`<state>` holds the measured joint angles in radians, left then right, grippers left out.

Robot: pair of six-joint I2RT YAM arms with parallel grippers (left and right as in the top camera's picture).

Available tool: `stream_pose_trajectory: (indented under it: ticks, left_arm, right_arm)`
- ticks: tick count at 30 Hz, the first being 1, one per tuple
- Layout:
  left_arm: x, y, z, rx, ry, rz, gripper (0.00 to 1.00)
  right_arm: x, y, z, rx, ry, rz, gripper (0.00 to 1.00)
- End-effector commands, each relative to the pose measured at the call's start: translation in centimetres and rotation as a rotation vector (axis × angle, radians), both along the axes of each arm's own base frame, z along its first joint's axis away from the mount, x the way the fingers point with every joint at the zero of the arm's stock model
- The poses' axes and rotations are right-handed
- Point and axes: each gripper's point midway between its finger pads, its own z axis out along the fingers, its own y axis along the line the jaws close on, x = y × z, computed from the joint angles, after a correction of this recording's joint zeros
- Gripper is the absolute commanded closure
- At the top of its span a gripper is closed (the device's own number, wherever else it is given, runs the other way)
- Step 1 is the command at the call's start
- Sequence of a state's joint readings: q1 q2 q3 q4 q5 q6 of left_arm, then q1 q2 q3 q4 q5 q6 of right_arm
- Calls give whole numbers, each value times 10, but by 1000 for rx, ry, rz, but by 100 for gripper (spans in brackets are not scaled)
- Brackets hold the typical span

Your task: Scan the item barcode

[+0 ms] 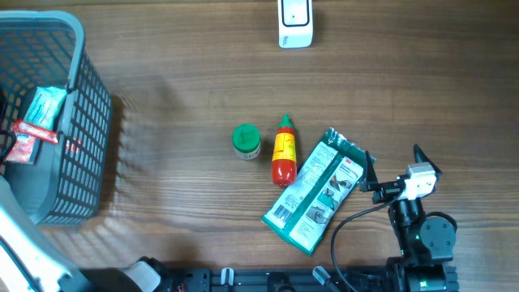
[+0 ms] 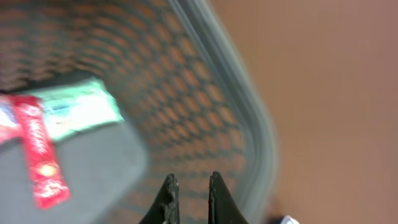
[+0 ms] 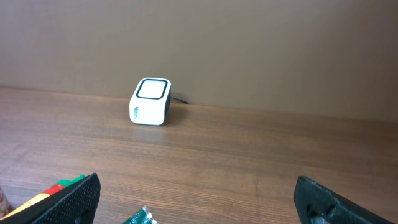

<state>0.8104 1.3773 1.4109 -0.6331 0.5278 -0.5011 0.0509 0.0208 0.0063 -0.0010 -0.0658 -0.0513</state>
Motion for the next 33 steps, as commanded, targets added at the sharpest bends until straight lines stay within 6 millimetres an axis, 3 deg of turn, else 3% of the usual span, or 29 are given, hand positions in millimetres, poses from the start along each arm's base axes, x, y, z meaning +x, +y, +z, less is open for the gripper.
stream_pose_trajectory:
  ticks: [1, 8, 11, 15, 21, 28, 33]
  left_arm:
    - [-7, -54, 49, -119, -156, -127, 96]
    - [-26, -93, 90, -67, -247, -172, 96]
    - [-31, -90, 90, -48, -231, -122, 96]
    - [-42, -56, 53, -70, -83, 92, 96]
    - [-41, -34, -15, -272, 124, 238, 96]
    - [-26, -5, -102, -437, 335, 276, 96]
    - [-7, 32, -140, -282, 369, 139, 96]
  right_arm:
    - [0, -1, 0, -9, -2, -9, 0]
    - [0, -1, 0, -9, -2, -9, 0]
    - [0, -1, 0, -9, -2, -10, 0]
    - [0, -1, 0, -9, -2, -9, 0]
    - [0, -1, 0, -9, -2, -9, 0]
    - [0, -1, 0, -9, -2, -9, 0]
    - [0, -1, 0, -9, -2, -9, 0]
